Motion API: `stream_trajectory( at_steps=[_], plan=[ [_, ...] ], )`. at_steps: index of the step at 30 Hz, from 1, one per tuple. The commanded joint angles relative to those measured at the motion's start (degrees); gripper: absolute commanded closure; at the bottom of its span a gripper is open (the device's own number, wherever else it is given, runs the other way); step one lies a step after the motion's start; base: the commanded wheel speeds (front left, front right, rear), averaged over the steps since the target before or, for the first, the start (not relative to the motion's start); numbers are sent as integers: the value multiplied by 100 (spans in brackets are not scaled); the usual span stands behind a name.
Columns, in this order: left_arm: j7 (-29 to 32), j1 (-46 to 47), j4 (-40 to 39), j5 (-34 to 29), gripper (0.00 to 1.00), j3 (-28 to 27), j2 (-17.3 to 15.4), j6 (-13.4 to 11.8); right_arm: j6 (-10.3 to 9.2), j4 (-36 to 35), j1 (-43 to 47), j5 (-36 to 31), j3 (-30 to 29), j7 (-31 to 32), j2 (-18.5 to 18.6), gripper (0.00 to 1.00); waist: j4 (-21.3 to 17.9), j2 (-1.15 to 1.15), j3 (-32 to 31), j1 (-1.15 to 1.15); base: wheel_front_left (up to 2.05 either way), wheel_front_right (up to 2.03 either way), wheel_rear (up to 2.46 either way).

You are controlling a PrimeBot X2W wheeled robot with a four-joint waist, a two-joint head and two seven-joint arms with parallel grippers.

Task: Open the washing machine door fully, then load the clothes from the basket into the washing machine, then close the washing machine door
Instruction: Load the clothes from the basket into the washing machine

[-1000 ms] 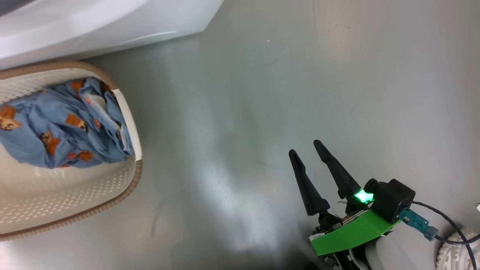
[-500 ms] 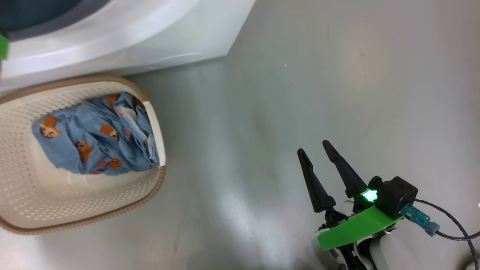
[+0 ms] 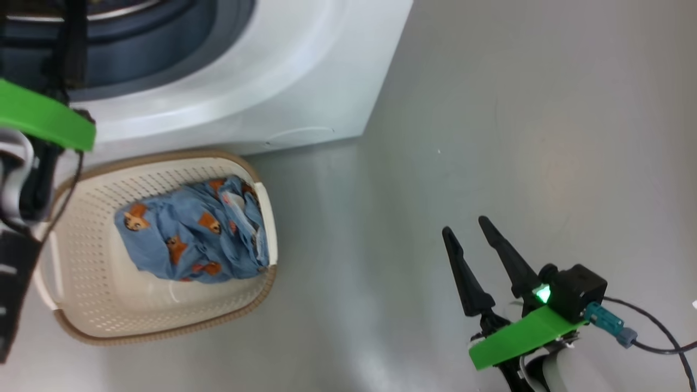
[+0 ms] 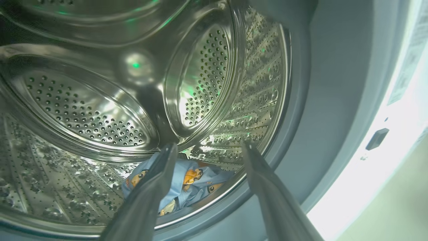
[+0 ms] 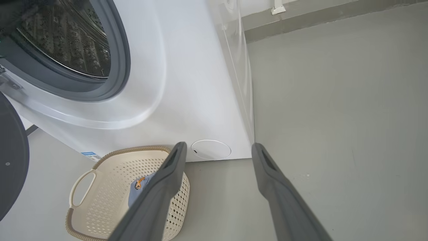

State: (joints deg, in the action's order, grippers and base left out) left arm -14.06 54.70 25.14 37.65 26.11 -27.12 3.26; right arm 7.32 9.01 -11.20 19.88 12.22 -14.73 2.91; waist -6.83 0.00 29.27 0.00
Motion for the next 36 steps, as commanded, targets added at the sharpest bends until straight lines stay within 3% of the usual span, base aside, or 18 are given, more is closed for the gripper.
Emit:
stream_trajectory(
  at_steps=[1,21,36],
  plan=[
    [-51,-109,-190,5,0,-202,-225,-50,17,-64,223,-74,104,-27,-3,0,237,0,-370,0,0,0,0],
    [-93,-2053,-1464,-355,0,-1023,126,-311,17,240,592,-214,-123,-27,-3,0,707,0,-1600,0,0,0,0],
    [-94,-3638,-2029,-788,0,-1765,354,-452,17,305,875,-233,-290,-27,-3,0,780,0,-2104,0,0,0,0]
  ],
)
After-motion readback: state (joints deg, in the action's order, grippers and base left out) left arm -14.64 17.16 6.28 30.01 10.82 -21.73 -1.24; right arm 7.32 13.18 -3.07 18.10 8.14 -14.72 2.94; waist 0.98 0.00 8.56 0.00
